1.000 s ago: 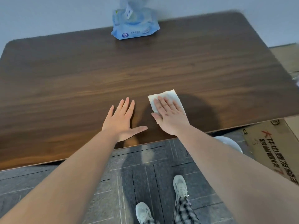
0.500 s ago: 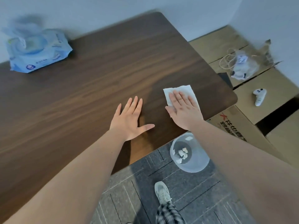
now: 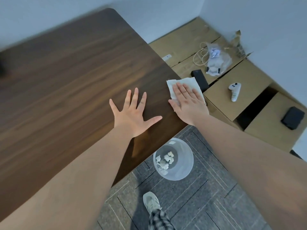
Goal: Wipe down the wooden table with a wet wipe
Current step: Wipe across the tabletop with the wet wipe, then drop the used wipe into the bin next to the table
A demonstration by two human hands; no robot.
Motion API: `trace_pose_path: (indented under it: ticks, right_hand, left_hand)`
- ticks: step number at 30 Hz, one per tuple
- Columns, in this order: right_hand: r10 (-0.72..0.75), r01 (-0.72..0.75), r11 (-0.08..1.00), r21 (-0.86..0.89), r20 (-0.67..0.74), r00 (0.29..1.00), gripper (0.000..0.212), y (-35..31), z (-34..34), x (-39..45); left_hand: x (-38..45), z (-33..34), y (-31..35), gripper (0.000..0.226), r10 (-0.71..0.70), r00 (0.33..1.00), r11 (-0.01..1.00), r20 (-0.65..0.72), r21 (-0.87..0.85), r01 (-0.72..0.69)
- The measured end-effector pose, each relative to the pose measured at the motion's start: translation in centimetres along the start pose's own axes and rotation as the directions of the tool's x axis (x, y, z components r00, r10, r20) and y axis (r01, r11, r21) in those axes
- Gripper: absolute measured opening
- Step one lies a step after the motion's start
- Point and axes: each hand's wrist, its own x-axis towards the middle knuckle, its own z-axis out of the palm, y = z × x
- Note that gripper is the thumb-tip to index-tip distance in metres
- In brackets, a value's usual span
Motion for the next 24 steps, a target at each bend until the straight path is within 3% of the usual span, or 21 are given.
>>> trace_pose_path:
  ticks: [7,12,17,20,24]
  right_hand:
    - [-0.038,0.042,0.998,0.042,-0.090,0.995,0.061,0.7,0.4,-0.2]
    - [-0.001,0.054,0.976,0.212,-0.242,0.970,0.047,0.8,1.5,-2.6]
    - [-0.002,0.179,0.916,0.358,-0.444,0.896,0.031,0.4,3.5,-8.5]
    - [0.050,0.162,0.865,0.475,-0.402,0.914,0.031,0.5,4.1,-11.8]
    - [0.230,-0.098,0.759,0.644,-0.125,0.965,0.031,1.5,5.9,-14.3]
  left_hand:
    - [-0.1,0.3,0.2,0.101,-0.003,0.998,1.000,-0.056,0.012,0.004]
    - [-0.2,0.3,0.1,0.102,-0.002,0.998,1.000,-0.064,0.006,0.002]
    - [-0.2,0.2,0.1,0.102,0.003,0.998,1.000,-0.061,-0.010,-0.003]
    - [-0.3,0.2,0.1,0.101,0.004,0.997,1.000,-0.074,-0.009,-0.005]
    - [-0.3,0.3,0.2,0.101,0.006,0.996,1.000,-0.091,0.000,-0.006]
